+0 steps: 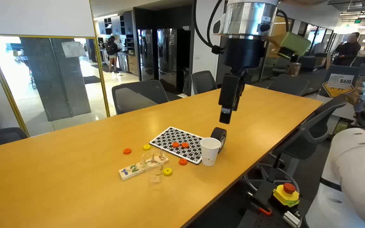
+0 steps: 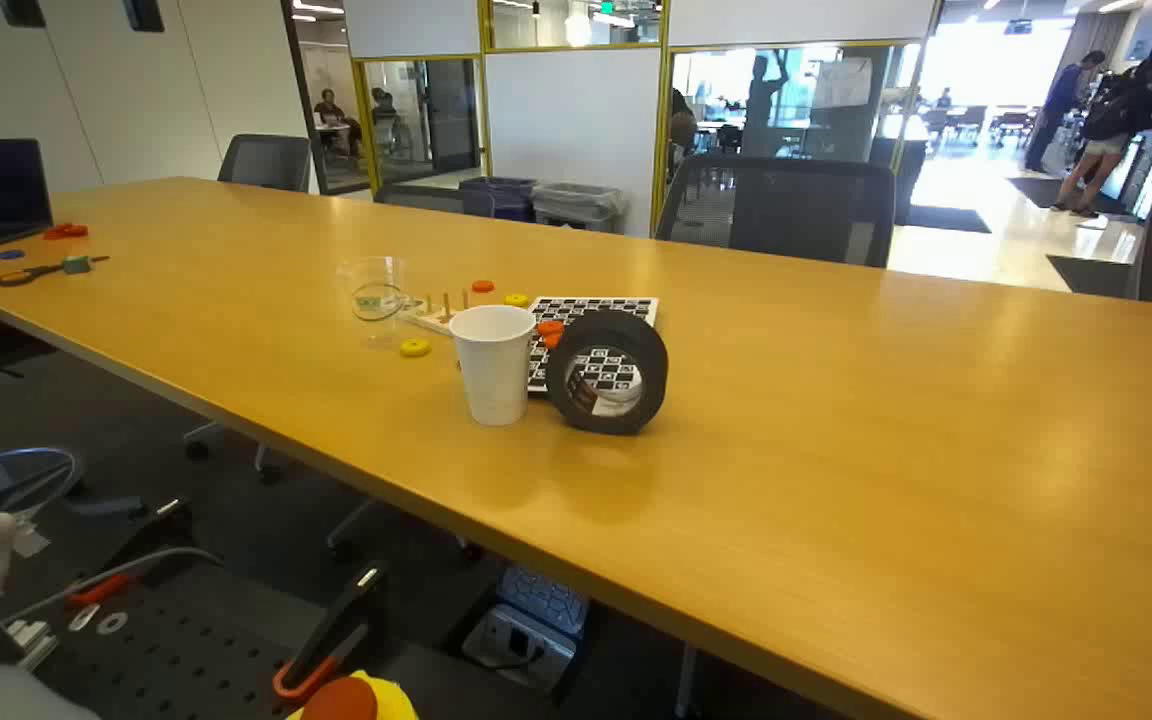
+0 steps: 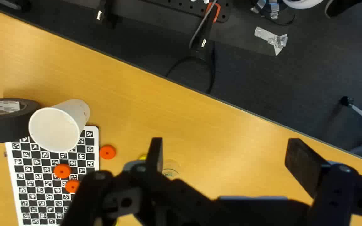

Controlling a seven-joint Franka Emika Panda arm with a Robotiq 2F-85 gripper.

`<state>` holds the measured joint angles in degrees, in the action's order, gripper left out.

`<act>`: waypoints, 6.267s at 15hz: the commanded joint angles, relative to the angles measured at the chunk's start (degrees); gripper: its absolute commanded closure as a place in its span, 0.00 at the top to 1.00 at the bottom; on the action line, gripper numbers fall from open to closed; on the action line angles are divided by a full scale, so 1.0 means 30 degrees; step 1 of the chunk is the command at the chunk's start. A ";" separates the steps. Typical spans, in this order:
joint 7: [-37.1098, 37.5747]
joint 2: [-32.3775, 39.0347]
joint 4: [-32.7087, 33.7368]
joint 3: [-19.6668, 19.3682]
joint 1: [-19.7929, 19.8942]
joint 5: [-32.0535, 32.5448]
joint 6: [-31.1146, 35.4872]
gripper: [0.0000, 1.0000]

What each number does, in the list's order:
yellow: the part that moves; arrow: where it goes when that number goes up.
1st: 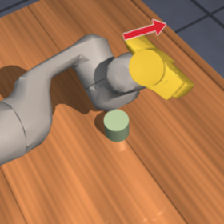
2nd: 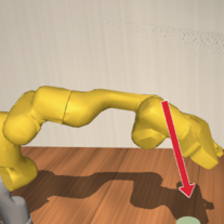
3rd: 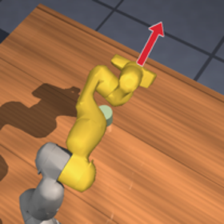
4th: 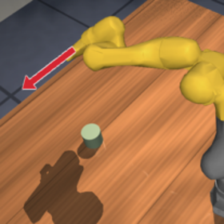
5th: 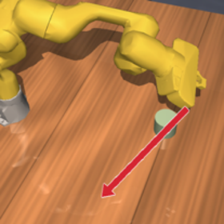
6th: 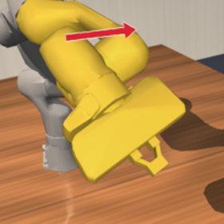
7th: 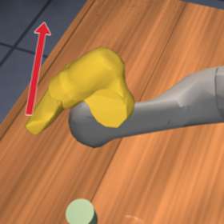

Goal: Put the orange rings in the white cup and put the yellow rings in the clear cup

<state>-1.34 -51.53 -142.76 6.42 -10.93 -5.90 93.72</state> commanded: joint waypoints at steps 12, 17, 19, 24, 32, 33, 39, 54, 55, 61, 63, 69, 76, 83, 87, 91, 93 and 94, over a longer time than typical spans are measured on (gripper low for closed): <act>-0.1073 0.2269 -0.0437 -0.0626 0.0845 0.0626 0.3103 1.00; -0.6372 0.6080 -0.0633 -0.2243 0.0545 0.2965 0.7507 1.00; -0.8207 0.7631 -0.0486 -0.2823 0.0462 0.3378 0.9318 1.00; -1.1308 1.0632 -0.0966 -0.3480 0.0260 0.2836 1.4124 1.00; -1.5367 1.4878 -0.1086 -0.3201 -0.0146 -0.0448 1.8261 1.00; -1.5684 1.5371 -0.0996 -0.2987 -0.0025 -0.0593 1.8379 1.00; -1.5183 1.8049 -0.0348 -0.1860 0.0837 0.0309 1.9564 1.00; -1.4075 2.2317 0.2480 -0.0669 0.3059 0.2394 2.0537 1.00; -1.4106 2.2446 0.2593 -0.0588 0.3150 0.2356 2.0578 1.00; -1.4286 2.2792 0.3043 -0.0081 0.3716 0.2029 2.0076 1.00; -1.4453 2.2845 0.3054 0.0094 0.3914 0.1870 2.0087 1.00; -1.4699 2.3079 0.3172 0.0615 0.4448 0.1526 2.0100 1.00; -1.4480 2.2923 0.3374 0.0755 0.4704 0.1443 1.9717 0.36; -0.9479 2.0592 0.2568 -0.0740 0.3919 0.3522 1.5943 0.20; -0.9363 1.7910 0.1026 -0.0324 0.4175 0.2051 1.6272 0.20; -0.8958 1.5158 -0.0787 -0.0212 0.3352 0.0711 1.7329 0.20; -0.7988 1.4004 -0.1330 -0.0253 0.2792 0.1095 1.7438 0.20; -0.7500 1.3609 -0.1494 -0.0244 0.2515 0.1177 1.7663 0.20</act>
<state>-27.80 -4.39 -143.41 5.81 -1.00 -2.37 144.44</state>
